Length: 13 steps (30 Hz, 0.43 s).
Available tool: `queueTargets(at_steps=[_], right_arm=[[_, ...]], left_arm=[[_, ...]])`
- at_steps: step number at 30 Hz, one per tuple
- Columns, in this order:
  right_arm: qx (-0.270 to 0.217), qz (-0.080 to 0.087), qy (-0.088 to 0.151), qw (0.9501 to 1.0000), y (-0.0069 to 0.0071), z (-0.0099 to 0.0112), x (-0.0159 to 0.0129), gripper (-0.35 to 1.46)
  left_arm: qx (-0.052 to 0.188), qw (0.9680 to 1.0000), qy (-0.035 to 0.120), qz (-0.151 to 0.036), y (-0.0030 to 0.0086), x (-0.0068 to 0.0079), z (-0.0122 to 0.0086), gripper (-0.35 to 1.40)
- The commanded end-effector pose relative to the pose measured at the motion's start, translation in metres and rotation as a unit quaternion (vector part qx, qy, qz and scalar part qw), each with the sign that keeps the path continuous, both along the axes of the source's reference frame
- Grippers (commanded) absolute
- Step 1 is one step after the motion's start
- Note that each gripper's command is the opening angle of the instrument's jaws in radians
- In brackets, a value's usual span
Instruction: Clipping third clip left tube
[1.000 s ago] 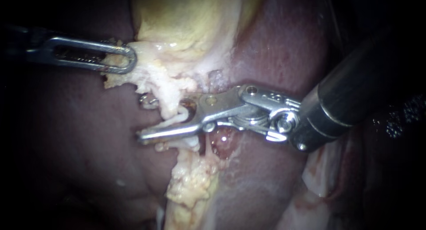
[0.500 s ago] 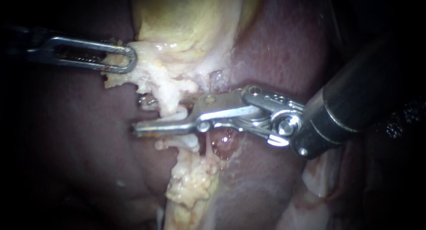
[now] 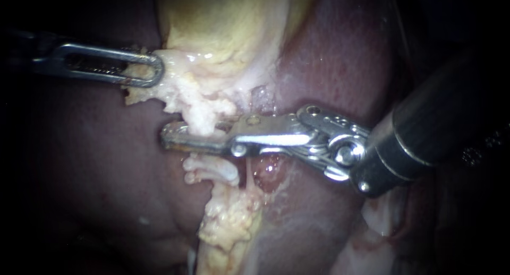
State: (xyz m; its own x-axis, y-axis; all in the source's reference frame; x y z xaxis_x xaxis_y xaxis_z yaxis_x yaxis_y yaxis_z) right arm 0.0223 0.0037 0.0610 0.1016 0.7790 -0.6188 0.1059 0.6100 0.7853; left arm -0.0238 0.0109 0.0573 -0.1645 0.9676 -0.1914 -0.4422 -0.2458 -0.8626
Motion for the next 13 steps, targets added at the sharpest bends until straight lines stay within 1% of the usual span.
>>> queueTargets(at_steps=[1, 6, 13], right_arm=[[-0.003, -0.005, -0.004, 1.0000, -0.0002, 0.0003, 0.0000, -0.35], [-0.005, -0.011, -0.005, 0.9999, -0.0004, 0.0009, 0.0002, -0.35], [-0.004, -0.016, -0.001, 0.9999, -0.0002, 0.0012, 0.0003, -0.35]], left_arm=[[0.000, 1.0000, 0.001, 0.000, 0.0000, 0.0000, 0.0000, -0.35], [0.000, 1.0000, 0.001, 0.001, 0.0000, 0.0000, 0.0001, -0.35], [0.000, 1.0000, 0.000, 0.002, 0.0000, 0.0000, 0.0002, -0.35]])
